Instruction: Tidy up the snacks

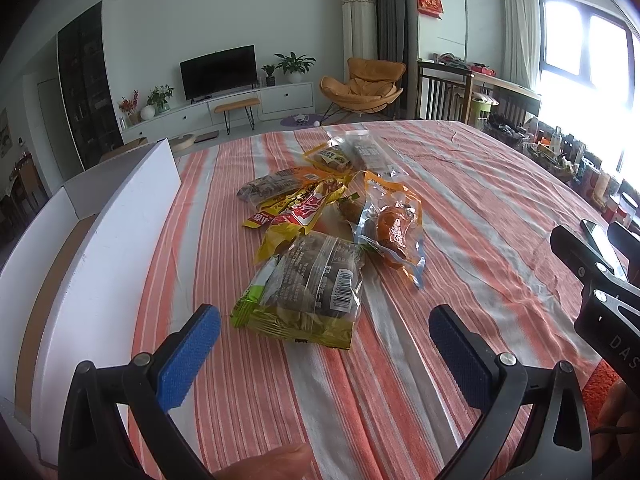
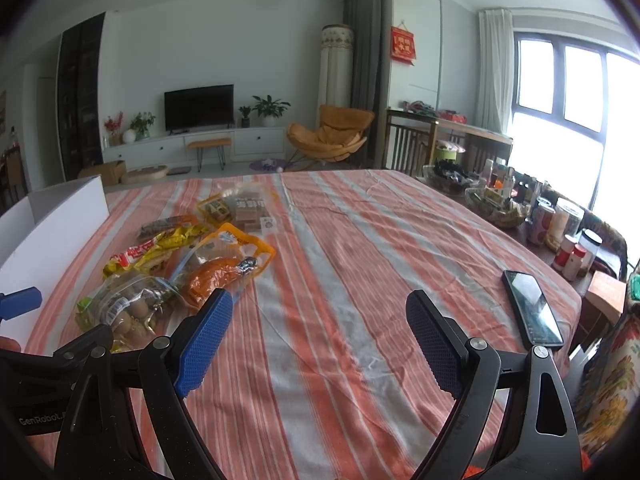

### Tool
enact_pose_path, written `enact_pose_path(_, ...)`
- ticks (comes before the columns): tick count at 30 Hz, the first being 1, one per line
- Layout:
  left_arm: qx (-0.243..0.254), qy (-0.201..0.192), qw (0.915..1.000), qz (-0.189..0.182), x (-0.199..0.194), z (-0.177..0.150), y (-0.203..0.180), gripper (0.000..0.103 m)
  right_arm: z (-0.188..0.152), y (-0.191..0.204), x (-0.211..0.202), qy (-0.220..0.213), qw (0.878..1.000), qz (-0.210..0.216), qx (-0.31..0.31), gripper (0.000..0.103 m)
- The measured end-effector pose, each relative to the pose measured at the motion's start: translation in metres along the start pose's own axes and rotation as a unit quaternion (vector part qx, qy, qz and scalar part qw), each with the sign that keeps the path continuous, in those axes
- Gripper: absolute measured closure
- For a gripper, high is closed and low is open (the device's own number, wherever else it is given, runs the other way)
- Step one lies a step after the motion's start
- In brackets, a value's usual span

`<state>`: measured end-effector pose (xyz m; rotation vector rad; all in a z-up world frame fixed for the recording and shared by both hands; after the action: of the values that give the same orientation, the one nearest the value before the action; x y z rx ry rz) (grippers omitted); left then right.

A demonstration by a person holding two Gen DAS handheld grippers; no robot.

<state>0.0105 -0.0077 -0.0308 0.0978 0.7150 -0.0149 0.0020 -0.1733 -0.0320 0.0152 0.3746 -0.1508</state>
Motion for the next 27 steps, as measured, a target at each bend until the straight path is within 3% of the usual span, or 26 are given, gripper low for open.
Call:
enact_pose_path(17,0.003,0.022,0.9997,-0.001,0.010,-0.008,0.001,0.000,-0.004,-0.002,0.001,0.004,1.000,0.001,0.004,0.012)
enact_pose_path(27,-0.027,0.080,0.9964,-0.011,0.034,-0.021,0.013,0.000,-0.005,-0.006,0.004,0.013,1.000,0.003,0.013,0.012)
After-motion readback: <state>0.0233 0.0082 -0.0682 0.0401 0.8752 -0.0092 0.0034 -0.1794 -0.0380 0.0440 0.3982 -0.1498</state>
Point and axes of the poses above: each gripper's, at about its wrist camera, not at the fingertips, and x roughly the way its jaws point, y to its left, z to its top, the point moved 1 cm from there along x, roughly the way its jaws point, and after that the axes turned 4 degrees about x, right-handed, at the moved point
